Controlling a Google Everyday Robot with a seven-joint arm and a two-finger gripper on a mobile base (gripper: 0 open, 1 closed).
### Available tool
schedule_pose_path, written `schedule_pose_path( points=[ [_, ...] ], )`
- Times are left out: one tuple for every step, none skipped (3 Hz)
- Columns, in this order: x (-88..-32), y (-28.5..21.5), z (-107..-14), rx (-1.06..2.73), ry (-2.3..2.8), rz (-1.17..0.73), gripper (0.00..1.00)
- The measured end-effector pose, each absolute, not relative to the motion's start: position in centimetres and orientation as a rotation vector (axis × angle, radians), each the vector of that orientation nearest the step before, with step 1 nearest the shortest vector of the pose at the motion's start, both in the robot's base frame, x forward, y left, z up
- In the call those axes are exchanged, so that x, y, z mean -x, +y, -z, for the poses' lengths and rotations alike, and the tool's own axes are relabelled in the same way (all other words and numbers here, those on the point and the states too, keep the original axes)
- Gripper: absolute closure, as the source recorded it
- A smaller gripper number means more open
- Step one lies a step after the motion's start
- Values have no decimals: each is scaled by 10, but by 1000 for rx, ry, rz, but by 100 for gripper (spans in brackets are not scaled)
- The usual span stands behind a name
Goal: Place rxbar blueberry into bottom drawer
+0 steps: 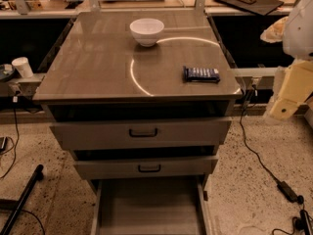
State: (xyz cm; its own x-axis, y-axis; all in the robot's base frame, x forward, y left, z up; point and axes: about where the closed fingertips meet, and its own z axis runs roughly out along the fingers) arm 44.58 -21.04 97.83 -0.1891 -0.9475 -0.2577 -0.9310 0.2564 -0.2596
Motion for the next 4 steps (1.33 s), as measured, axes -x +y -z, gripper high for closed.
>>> schedule_pose_path(
  points=[
    [-451, -207, -975, 1710, 2153, 45, 0],
    [-462, -201, -969, 1730, 2131, 101, 0],
    [-475, -189, -959, 1778, 2133, 243, 0],
    [-499, -190, -948, 1834, 2146, 473, 0]
  ],
)
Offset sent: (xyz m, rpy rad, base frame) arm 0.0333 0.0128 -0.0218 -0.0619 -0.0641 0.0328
